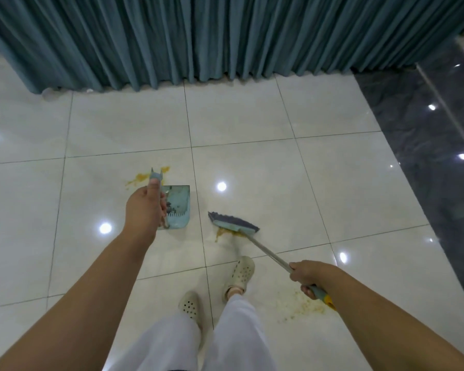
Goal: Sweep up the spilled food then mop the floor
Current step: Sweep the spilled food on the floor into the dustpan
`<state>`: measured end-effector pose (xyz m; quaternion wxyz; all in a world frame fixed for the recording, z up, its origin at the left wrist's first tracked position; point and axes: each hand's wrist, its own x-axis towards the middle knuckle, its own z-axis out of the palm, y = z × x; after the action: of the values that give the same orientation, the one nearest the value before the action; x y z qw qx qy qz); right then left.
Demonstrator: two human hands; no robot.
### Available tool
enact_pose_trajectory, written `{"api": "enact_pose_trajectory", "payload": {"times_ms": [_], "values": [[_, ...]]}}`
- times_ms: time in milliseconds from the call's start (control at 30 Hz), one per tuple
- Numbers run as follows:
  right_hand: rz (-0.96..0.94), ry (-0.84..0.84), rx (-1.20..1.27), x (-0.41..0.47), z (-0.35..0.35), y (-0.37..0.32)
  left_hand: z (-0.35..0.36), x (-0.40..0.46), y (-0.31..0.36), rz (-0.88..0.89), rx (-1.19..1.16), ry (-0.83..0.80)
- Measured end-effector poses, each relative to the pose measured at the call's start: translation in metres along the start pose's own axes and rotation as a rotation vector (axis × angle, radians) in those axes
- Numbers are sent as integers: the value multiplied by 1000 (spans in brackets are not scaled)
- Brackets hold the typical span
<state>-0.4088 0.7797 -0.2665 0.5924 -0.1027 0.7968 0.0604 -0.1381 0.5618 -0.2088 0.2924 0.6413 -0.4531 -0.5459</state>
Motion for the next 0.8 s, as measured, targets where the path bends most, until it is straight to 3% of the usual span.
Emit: {"api": "enact_pose_trajectory", "payload": {"times_ms": [467,800], "values": [[92,15,376,-22,-10,22,4,-4,9,-17,20,-79],[103,-131,674,-11,66,8,3,-4,4,-3,23,-128]]}}
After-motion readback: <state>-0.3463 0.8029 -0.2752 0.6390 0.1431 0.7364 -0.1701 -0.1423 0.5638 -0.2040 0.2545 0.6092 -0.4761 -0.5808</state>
